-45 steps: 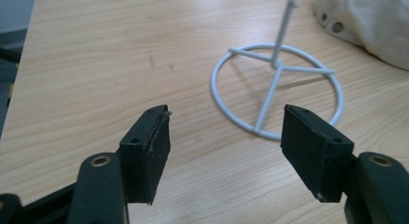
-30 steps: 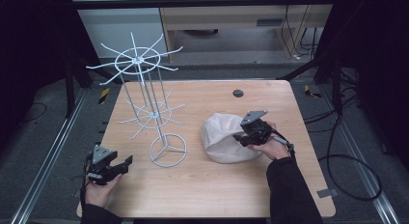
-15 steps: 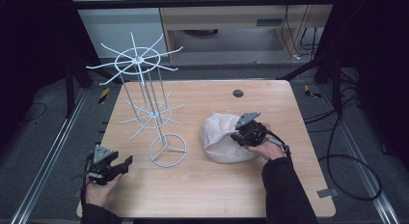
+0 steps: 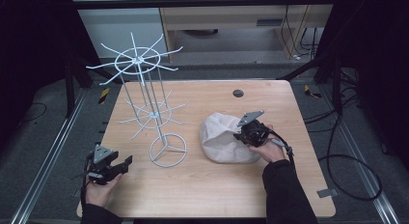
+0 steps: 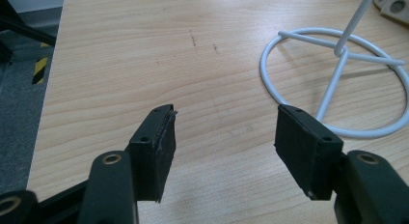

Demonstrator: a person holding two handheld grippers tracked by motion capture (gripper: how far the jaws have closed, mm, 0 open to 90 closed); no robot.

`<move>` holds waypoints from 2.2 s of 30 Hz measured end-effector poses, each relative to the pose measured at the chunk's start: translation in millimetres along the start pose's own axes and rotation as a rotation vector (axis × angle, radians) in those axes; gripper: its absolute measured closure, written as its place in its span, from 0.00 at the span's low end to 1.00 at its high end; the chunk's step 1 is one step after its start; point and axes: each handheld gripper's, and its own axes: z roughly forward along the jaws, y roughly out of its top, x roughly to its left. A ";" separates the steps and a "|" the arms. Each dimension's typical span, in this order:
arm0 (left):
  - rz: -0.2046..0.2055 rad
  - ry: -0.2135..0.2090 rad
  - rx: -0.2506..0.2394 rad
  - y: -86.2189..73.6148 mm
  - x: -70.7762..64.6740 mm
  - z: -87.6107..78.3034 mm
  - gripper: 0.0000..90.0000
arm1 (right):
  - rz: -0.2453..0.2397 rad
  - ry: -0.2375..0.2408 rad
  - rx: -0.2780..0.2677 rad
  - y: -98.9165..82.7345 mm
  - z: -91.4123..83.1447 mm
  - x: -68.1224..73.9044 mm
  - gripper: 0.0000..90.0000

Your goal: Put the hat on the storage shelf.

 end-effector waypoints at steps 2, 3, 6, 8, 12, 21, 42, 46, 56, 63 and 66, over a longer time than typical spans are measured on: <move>0.000 0.000 -0.001 0.0 -0.1 0.0 0.44 | 0.008 -0.001 -0.025 0.0 -5.3 0.6 0.99; 0.000 0.001 -0.002 0.1 -0.2 -0.2 0.44 | 0.011 0.000 -0.042 -0.2 -8.4 1.1 0.99; 0.001 0.002 -0.004 0.1 -0.1 -0.5 0.44 | 0.012 -0.004 -0.092 -0.5 -18.2 3.8 0.99; 0.000 0.003 -0.003 0.1 -0.1 -0.4 0.44 | 0.012 -0.011 -0.130 -0.5 -26.0 6.2 0.99; 0.000 0.005 -0.003 0.1 -0.2 -0.3 0.44 | 0.019 -0.025 -0.207 -1.6 -43.1 11.8 0.99; 0.001 0.007 -0.004 -0.1 -0.5 -0.2 0.44 | 0.068 -0.072 -0.368 -7.0 -75.3 22.7 0.99; -0.002 0.018 -0.001 -1.9 -0.1 0.7 0.43 | 0.137 -0.107 -0.693 11.4 -140.2 43.2 0.99; -0.005 0.021 -0.002 -1.9 0.0 0.3 0.43 | 0.132 -0.126 -0.746 19.2 -148.4 46.7 0.99; -0.004 0.024 -0.002 -2.1 0.1 -0.1 0.43 | 0.092 -0.179 -0.820 46.5 -170.4 53.2 0.99; -0.002 0.026 0.000 -2.1 0.0 0.0 0.43 | 0.061 -0.188 -0.870 61.5 -185.8 59.8 0.99; -0.002 0.025 0.001 -2.1 0.0 0.0 0.43 | 0.042 -0.186 -0.886 68.9 -190.9 65.4 0.99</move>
